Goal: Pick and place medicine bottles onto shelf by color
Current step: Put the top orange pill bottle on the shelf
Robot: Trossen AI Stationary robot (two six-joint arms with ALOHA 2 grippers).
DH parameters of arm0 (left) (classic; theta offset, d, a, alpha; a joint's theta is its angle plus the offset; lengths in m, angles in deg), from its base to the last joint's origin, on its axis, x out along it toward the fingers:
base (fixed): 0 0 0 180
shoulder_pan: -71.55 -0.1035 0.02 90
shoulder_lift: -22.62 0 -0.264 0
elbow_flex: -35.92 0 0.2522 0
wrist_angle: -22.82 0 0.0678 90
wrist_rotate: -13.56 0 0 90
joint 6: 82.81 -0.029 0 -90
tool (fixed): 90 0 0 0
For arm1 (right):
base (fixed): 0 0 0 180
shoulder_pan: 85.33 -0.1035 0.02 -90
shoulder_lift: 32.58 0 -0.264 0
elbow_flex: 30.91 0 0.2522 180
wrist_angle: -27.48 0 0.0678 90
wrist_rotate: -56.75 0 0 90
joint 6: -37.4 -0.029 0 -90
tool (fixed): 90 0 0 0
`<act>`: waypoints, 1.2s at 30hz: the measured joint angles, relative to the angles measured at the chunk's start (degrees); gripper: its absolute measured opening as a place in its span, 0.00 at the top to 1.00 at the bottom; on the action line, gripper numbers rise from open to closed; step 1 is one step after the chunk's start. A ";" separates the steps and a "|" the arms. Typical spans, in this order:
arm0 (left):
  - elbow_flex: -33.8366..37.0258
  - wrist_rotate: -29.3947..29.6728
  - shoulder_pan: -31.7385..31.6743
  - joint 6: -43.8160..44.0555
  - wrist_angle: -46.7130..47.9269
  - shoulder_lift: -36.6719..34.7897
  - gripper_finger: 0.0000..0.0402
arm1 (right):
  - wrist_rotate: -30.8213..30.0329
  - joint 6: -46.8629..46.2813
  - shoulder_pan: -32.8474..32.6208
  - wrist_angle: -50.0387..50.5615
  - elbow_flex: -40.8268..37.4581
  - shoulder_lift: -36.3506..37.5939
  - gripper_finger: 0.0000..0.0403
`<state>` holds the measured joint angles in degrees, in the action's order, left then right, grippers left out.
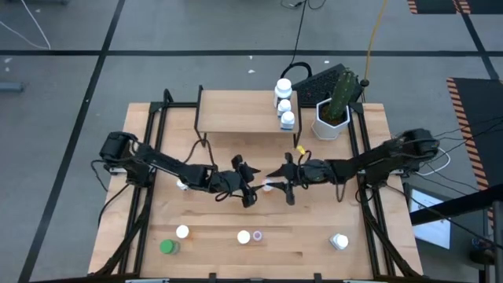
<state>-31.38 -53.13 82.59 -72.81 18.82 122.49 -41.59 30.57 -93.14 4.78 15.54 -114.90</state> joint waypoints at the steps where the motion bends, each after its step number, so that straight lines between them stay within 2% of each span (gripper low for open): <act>1: 0.01 -0.08 -0.17 0.00 -0.05 0.85 0.28 | -2.40 0.02 -0.45 3.57 0.03 2.30 0.63; 5: -0.03 -0.62 -1.04 0.15 -2.10 2.58 0.16 | -9.79 0.00 -1.92 16.46 -0.06 9.91 0.57; 9: 0.08 -5.58 -2.23 0.13 -4.68 4.17 0.05 | -11.85 -0.84 -2.87 18.66 -0.42 15.05 0.53; 12: 0.11 -8.24 -2.72 0.17 -5.96 4.70 0.02 | -12.02 -1.12 -3.54 18.19 -1.91 17.12 0.52; 14: -0.15 -8.19 -2.72 0.12 -8.79 5.99 0.02 | -12.47 -1.66 -3.70 17.97 -2.85 18.39 0.52; 20: -0.01 -6.87 -2.61 -1.68 -9.59 7.27 0.02 | -12.61 -3.40 -3.72 17.92 -4.69 20.48 0.52; 23: -0.20 -7.05 -2.61 -2.64 -13.70 9.57 0.02 | -12.59 -3.41 -3.72 17.63 -4.69 20.67 0.52; 29: -0.04 -7.08 -2.61 -2.98 -13.28 12.28 0.02 | -12.61 -3.45 -3.84 17.85 -4.71 20.69 0.52; 32: -0.13 -6.92 -2.61 -2.42 -13.52 12.65 0.06 | -12.46 -3.58 -3.94 17.68 -4.71 20.69 0.52; 36: -0.09 -6.88 -2.61 -2.38 -13.91 12.66 0.18 | -12.44 -4.05 -3.94 17.47 -4.71 20.69 0.52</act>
<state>-31.47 -60.02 79.97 -75.19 4.91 135.16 -54.03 26.52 -97.08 22.25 10.84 -94.21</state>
